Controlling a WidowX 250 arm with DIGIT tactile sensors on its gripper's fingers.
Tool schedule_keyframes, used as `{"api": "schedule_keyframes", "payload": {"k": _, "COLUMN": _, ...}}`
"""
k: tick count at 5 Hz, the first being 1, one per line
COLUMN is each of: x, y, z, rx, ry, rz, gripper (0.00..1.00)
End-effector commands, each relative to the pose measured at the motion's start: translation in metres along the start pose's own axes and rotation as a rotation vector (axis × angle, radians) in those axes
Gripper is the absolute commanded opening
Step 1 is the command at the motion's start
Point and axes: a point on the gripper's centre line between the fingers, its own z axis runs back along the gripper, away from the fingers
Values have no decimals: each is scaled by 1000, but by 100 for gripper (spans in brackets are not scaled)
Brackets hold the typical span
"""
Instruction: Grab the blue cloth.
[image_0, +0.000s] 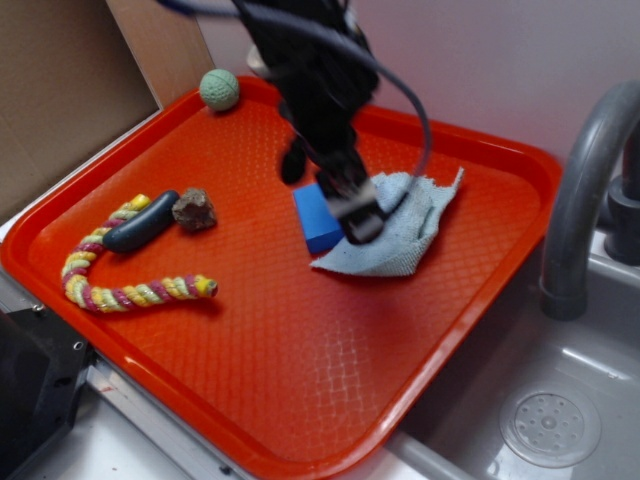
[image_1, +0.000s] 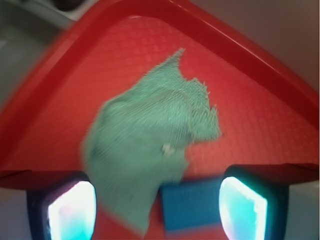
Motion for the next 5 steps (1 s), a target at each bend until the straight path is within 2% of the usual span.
{"api": "schedule_keyframes", "payload": {"k": 1, "x": 33, "y": -10, "z": -19, "rx": -51, "ry": -55, "rz": -56, "gripper": 100}}
{"api": "schedule_keyframes", "payload": {"k": 2, "x": 39, "y": 0, "z": -27, "rx": -72, "ry": -26, "rz": 11, "gripper": 0}}
{"api": "schedule_keyframes", "payload": {"k": 3, "x": 41, "y": 19, "z": -30, "rx": -113, "ry": 6, "rz": 86, "gripper": 0}}
{"api": "schedule_keyframes", "payload": {"k": 4, "x": 32, "y": 43, "z": -49, "rx": -136, "ry": 77, "rz": 193, "gripper": 0}}
{"api": "schedule_keyframes", "payload": {"k": 5, "x": 15, "y": 59, "z": -54, "rx": -93, "ry": 106, "rz": 257, "gripper": 0}}
